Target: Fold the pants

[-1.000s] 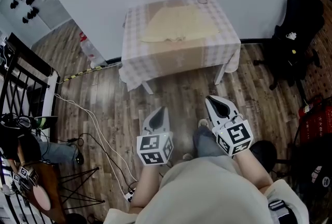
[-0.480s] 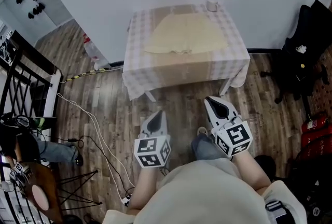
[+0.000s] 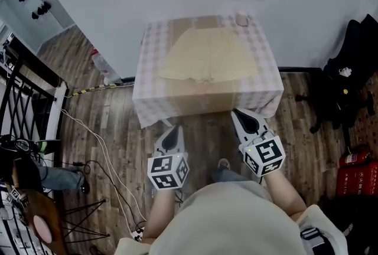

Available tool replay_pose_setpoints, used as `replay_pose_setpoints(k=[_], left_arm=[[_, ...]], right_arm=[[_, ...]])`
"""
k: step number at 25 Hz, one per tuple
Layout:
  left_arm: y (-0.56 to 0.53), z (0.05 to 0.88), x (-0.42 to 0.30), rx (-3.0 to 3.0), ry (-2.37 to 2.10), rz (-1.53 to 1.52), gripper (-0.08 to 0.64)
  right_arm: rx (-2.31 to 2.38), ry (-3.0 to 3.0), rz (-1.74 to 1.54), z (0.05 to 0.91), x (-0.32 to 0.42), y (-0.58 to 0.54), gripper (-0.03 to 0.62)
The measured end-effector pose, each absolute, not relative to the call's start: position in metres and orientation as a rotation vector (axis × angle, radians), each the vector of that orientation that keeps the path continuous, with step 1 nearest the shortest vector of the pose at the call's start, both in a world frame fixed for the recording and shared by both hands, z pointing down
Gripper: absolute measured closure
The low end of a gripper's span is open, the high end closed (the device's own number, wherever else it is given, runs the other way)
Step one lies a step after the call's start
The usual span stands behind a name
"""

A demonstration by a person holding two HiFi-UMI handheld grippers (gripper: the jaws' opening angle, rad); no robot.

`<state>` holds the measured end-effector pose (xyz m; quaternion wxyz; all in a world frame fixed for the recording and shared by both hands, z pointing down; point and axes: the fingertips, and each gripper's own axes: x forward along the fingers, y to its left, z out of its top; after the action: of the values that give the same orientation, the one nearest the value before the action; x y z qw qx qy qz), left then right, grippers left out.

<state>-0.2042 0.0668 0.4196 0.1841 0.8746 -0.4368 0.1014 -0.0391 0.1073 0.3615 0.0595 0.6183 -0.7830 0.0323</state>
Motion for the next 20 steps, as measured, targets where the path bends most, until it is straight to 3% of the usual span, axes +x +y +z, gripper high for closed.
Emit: replay_pose_setpoints(k=[20], left_arm=[[-0.016, 0.433, -0.132, 2.361, -1.361, 0.298, 0.554]], right_arm=[[1.733, -2.476, 0.152, 0.377, 0.037, 0.012, 0.591]])
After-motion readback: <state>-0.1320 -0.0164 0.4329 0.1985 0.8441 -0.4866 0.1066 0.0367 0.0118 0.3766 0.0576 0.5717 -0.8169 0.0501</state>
